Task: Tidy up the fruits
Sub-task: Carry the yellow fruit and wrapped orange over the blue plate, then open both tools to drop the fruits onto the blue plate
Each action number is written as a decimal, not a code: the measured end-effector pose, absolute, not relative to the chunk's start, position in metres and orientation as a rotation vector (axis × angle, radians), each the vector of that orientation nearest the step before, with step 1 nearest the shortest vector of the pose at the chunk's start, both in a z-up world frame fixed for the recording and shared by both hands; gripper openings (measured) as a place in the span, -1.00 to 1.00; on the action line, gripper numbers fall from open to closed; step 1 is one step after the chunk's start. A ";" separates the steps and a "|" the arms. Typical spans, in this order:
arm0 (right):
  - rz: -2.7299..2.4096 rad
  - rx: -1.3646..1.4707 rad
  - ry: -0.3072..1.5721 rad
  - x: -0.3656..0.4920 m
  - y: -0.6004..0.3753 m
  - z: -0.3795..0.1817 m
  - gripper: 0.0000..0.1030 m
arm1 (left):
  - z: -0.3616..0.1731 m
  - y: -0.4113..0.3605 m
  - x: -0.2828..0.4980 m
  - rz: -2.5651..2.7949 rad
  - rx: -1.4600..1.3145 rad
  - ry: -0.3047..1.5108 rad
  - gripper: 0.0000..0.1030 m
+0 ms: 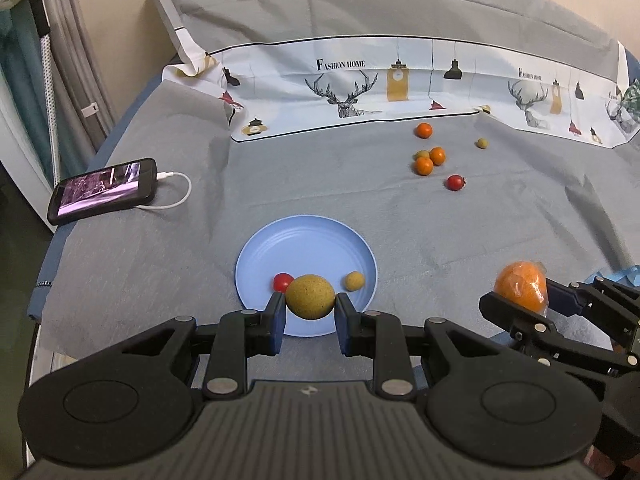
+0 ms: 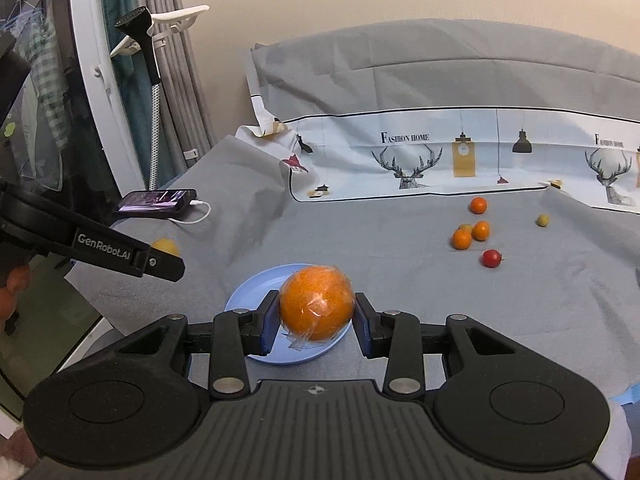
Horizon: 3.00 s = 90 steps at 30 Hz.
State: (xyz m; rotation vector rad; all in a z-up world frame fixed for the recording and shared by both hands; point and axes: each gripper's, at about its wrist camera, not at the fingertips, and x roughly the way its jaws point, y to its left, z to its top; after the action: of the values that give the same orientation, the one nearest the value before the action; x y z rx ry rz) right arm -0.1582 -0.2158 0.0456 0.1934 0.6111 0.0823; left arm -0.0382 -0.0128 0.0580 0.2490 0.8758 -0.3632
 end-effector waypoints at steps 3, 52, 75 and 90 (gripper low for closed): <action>0.080 0.186 0.614 -0.159 -0.215 0.046 -0.22 | 0.057 -0.011 -0.038 -0.363 0.241 0.878 -0.44; 0.109 0.158 0.796 -0.058 -0.194 -0.020 -0.22 | -0.010 -0.017 0.078 -0.295 0.207 1.014 -0.44; 0.195 0.022 0.900 0.030 -0.166 -0.082 -0.16 | -0.092 -0.036 0.156 -0.252 0.289 1.093 -0.09; 0.146 0.117 0.908 -0.065 -0.185 -0.022 0.95 | -0.033 -0.009 0.043 -0.191 0.290 0.983 0.99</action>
State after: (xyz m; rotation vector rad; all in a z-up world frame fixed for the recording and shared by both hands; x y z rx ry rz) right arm -0.0650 -0.1851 -0.0220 0.1174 0.9077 0.1456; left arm 0.0427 -0.0087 -0.0326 0.2900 0.9833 -0.1912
